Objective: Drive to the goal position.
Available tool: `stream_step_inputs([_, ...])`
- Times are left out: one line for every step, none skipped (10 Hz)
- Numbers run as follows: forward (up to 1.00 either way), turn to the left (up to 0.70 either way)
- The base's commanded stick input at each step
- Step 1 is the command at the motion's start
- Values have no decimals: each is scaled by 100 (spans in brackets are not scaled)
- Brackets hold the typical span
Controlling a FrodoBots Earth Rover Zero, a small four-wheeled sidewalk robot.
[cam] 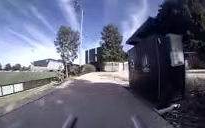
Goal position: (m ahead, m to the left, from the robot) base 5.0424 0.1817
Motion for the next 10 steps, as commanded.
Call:
stream_step_inputs([100,0])
stream_step_inputs([100,0])
stream_step_inputs([100,0])
stream_step_inputs([100,0])
stream_step_inputs([100,0])
stream_step_inputs([100,0])
stream_step_inputs([100,0])
stream_step_inputs([100,0])
stream_step_inputs([100,0])
stream_step_inputs([100,0])
